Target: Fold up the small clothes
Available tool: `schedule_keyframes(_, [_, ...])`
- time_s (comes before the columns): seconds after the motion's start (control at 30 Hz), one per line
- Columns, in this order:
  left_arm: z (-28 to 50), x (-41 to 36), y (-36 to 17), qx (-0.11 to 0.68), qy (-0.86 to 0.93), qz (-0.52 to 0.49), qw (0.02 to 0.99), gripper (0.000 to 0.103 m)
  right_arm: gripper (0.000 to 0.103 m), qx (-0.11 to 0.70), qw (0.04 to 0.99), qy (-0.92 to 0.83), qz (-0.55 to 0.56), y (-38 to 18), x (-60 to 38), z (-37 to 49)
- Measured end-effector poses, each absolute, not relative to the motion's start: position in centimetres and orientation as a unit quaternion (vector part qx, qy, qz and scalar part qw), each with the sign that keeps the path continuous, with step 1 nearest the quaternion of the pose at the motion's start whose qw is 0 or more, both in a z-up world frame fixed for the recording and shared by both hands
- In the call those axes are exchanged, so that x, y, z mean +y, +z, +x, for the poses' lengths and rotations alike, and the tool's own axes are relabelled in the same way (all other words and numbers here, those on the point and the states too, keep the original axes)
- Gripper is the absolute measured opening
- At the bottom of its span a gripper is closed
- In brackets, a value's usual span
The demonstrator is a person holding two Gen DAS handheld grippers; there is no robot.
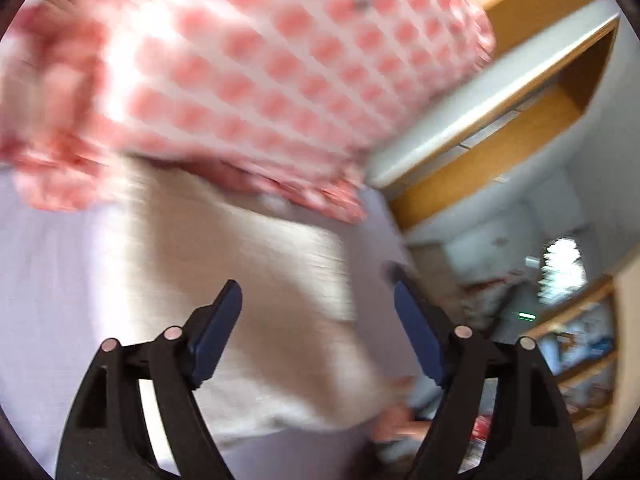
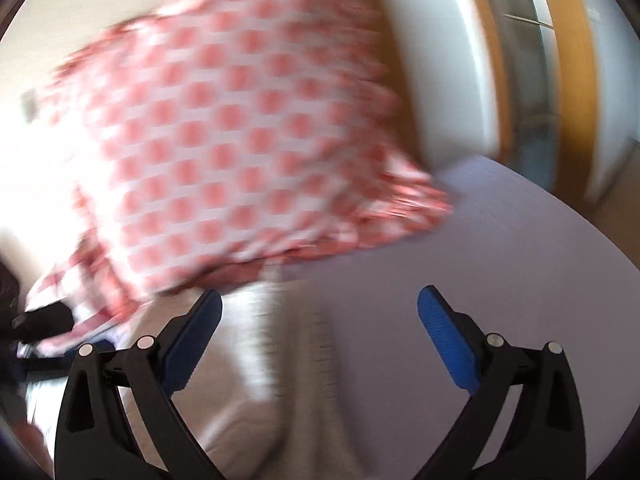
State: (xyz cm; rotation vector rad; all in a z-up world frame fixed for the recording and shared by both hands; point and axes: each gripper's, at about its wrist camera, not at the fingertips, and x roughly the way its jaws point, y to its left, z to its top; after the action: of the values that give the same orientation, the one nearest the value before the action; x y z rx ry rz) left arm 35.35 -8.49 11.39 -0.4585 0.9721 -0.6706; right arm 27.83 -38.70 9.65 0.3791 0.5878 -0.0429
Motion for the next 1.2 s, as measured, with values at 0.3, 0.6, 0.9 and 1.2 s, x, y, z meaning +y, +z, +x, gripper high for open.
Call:
schedule_keyframes(0.3, [32.2,-6.9,10.3,0.455,-0.312,-0.107,0.827,0.081,0.093,0.299,0.954,0.005,-0.008,10.6,-30.4,24.3])
schedule_keyframes(0.6, [29.3,-10.8,8.0,0.436,-0.322,0.031,0.84,0.088,0.093,0.417,0.899,-0.099,-0.083,4.9,-31.8,31.1])
schedule_keyframes(0.9, [28.1,-11.5,7.5,0.429,-0.302,0.07,0.848,0.091,0.093,0.396,0.912,-0.082,-0.071,6.0,-33.2,32.0])
schedule_keyframes(1.2, [29.9,-9.9,6.9,0.456,-0.316,0.003,0.832,0.094,0.093,0.406,0.901,0.151,-0.012,7.3,-30.1,26.0])
